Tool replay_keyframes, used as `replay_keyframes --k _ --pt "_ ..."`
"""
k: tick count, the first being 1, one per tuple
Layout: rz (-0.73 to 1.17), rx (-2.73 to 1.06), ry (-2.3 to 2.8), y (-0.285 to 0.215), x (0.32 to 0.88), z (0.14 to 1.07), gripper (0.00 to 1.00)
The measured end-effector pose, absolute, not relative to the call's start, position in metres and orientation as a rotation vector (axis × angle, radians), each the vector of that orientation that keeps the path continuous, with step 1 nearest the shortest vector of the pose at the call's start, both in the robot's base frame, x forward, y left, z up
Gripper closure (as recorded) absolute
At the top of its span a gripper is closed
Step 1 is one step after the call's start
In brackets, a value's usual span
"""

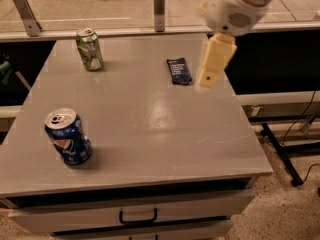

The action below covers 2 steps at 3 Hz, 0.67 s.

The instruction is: Move green can near rxbar blueberry

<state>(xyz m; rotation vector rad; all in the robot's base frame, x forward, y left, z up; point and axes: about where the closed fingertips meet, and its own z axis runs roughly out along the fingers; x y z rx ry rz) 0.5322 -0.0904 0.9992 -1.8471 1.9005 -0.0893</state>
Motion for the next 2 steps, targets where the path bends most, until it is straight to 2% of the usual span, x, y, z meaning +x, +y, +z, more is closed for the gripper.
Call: replay_keyframes --k 1,2 --pt "-0.07 -1.879 1.722 0.0068 0.5622 1.0201 0.0" --pt "-0.07 -1.878 1.723 0.0067 0.5621 1.0202 0.0"
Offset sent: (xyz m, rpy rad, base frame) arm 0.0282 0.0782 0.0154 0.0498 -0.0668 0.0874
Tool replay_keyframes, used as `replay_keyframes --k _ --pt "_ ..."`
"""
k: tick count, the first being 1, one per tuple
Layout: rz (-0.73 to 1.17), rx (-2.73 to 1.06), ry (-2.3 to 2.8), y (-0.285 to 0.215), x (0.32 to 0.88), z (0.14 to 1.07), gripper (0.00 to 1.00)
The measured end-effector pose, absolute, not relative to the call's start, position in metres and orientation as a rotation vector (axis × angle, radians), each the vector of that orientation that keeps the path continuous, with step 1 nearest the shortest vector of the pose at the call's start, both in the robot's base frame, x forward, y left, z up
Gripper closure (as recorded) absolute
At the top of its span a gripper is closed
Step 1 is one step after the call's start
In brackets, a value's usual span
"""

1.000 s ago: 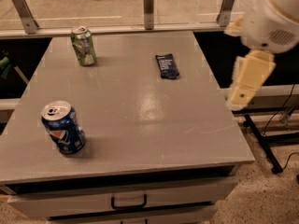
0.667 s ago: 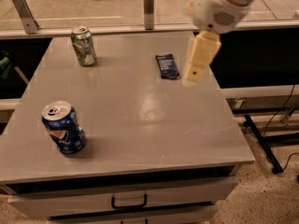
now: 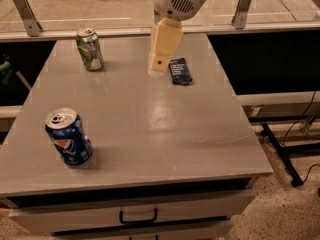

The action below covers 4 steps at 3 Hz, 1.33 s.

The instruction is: Move green can near rxbar blueberry

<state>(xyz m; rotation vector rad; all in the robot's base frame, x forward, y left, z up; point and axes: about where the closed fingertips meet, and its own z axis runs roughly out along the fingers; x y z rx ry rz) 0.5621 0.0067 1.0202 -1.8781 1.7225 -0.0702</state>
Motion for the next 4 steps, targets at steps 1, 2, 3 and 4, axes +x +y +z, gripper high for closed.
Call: replay_keyframes --k 1,2,3,4 --pt "-0.009 -1.83 1.714 0.026 0.572 1.009 0.0" --pt "0.125 -1.773 1.658 0.073 0.6 0.986 0.0" --pt "0.263 -1.699 1.593 0.127 0.636 0.966 0.0" --pt "0.339 -1.621 1.565 0.17 0.672 0.95 0.0"
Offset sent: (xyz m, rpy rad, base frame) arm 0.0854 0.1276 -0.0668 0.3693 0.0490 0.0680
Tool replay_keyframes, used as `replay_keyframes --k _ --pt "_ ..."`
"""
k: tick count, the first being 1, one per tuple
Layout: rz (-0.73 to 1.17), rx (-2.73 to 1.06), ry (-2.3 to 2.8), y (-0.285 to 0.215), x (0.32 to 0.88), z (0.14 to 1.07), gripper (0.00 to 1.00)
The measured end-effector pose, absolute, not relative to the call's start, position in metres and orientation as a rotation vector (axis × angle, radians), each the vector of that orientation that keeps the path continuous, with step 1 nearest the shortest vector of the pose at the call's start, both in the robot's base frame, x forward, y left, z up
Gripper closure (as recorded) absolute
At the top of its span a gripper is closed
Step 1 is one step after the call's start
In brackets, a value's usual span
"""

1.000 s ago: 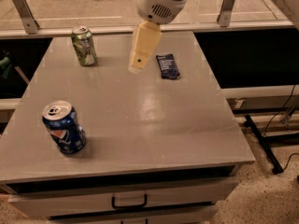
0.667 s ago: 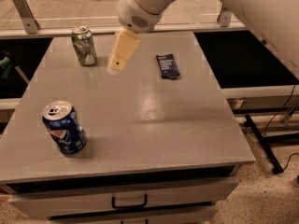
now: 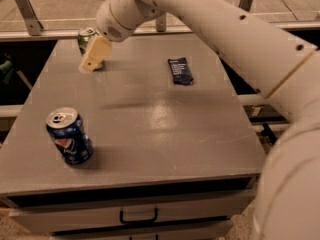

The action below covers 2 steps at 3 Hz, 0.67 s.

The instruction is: Move green can near rxbar blueberry

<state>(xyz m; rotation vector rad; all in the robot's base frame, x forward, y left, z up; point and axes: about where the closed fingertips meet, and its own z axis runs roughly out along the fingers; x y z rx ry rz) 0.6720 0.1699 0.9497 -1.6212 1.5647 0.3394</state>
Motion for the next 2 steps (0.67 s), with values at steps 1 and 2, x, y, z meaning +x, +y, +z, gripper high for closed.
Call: replay_keyframes --k 1,2 --pt "0.389 -1.516 1.586 0.195 0.709 0.936 0.0" --pt "0.417 -1.431 1.637 0.209 0.738 0.919 0.0"
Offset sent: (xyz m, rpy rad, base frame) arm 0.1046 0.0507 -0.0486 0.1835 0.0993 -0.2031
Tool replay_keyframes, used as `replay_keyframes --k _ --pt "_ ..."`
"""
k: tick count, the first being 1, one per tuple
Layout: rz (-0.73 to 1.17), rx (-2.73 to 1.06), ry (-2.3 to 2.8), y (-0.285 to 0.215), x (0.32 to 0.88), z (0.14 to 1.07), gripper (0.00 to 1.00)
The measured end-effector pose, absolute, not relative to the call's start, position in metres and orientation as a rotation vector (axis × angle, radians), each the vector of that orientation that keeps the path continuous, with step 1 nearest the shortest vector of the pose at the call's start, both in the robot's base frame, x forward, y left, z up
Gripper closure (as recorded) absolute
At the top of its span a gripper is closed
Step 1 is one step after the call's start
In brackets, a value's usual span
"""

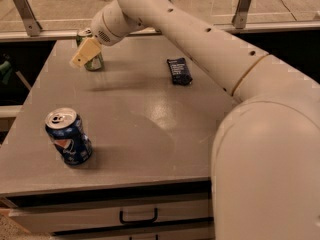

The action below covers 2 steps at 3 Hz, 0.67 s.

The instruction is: Move green can near rxbar blueberry

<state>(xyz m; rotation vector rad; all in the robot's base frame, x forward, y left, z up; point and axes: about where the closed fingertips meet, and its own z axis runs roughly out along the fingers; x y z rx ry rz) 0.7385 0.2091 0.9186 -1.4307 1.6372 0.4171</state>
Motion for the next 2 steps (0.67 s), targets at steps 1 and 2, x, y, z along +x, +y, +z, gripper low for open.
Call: replay_keyframes --k 1,2 --pt "0.445 -1.375 1.707 0.2241 0.756 0.9008 0.18" --pt "0.423 -1.345 1.74 0.2228 0.7638 0.8959 0.41"
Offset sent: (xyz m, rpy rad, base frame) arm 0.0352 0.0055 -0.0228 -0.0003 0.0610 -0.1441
